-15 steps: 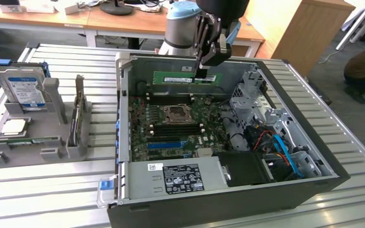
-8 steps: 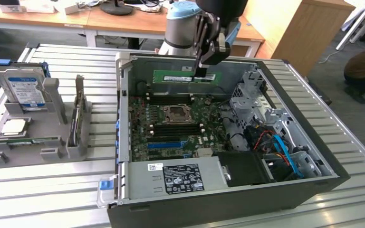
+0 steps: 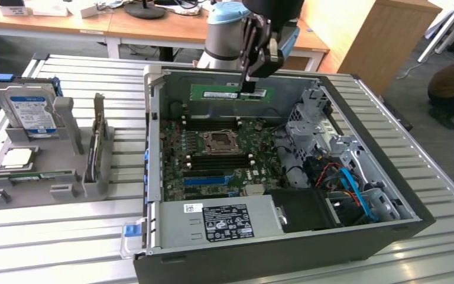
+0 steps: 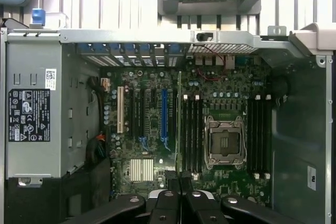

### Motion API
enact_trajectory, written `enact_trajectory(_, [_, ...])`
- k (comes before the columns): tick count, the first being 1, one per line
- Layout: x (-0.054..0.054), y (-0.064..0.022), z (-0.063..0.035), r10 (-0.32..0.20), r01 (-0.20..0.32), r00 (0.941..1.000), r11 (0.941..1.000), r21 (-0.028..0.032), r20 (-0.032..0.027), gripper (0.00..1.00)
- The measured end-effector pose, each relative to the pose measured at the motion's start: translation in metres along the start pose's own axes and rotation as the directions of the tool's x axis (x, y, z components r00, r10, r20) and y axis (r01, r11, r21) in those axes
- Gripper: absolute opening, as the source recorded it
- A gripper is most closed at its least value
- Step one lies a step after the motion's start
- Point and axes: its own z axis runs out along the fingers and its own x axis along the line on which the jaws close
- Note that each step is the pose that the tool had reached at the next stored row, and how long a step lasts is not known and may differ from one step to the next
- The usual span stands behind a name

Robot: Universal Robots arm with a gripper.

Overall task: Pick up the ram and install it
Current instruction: 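Pick up the ram and move it above insertion slot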

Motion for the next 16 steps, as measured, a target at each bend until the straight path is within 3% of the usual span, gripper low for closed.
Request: enact_trajectory(16, [-0.023,-0.0008,0.0062,0.000,0.000,1.0000,1.0000,0.0024,0.0006,0.12])
